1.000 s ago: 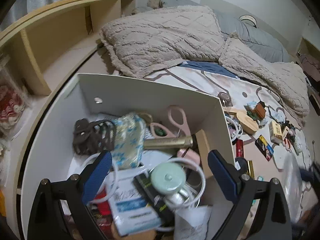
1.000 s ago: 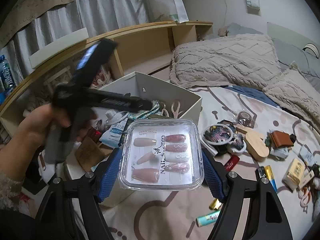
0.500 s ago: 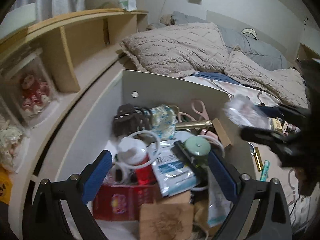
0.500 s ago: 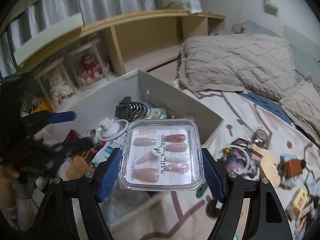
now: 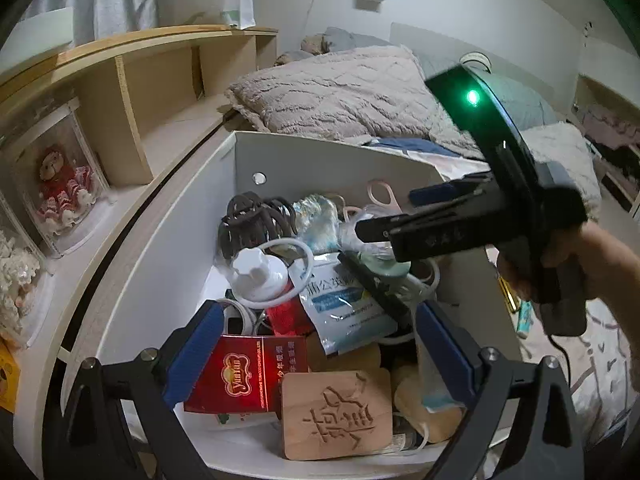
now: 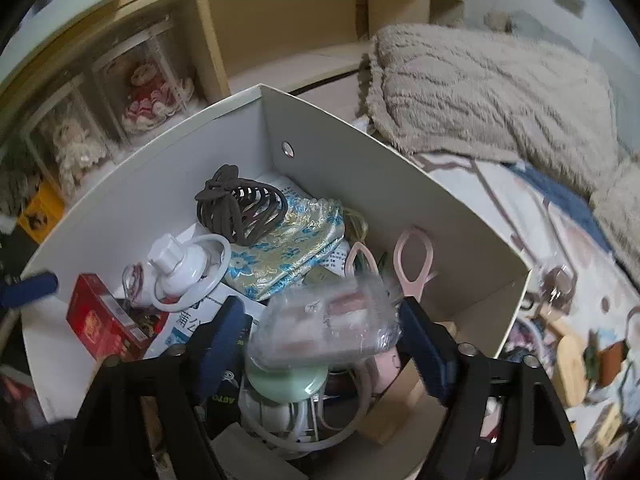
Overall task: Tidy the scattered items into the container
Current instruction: 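Lower the nail case into the white box and open right gripper, then withdraw both grippers from the box back toward the item pile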
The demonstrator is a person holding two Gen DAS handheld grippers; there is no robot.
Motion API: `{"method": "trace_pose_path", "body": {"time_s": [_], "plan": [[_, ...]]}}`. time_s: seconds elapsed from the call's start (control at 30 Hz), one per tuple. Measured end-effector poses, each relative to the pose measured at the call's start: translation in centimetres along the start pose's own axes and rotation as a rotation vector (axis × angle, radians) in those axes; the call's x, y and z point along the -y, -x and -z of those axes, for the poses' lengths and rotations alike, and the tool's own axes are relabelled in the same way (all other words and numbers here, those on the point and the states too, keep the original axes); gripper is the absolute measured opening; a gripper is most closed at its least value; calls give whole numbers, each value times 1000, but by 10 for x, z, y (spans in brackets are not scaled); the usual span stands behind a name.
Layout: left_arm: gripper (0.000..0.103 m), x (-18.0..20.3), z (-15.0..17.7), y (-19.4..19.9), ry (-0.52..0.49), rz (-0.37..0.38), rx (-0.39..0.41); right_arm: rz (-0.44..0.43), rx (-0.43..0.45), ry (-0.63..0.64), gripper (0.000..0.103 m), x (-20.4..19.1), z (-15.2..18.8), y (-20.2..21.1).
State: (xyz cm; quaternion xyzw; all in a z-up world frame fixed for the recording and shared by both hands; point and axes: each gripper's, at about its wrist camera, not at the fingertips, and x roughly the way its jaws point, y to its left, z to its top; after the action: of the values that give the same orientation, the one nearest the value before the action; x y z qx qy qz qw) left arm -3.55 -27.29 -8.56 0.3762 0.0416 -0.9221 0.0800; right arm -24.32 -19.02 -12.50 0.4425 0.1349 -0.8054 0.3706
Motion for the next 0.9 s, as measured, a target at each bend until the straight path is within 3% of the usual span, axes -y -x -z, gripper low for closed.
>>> {"method": "trace_pose_path", "body": {"time_s": [0.03,0.2,0.33,0.47,0.9], "plan": [[97,1,1,-1,-4,5,-2,-13,0,-10,100,1,-1,0],[103,5,6,-2,-6,5,7,-22,47,10,100,2,4,19],[103,8,5,-1,-1,24,18,-62,148,23,103,4,13,48],[103,16,2,0,-15,23,31,-15,265,79,103,4,30,81],[103,63,-4,6,-102,44,82,67,297,23,103,51,77,129]]}}
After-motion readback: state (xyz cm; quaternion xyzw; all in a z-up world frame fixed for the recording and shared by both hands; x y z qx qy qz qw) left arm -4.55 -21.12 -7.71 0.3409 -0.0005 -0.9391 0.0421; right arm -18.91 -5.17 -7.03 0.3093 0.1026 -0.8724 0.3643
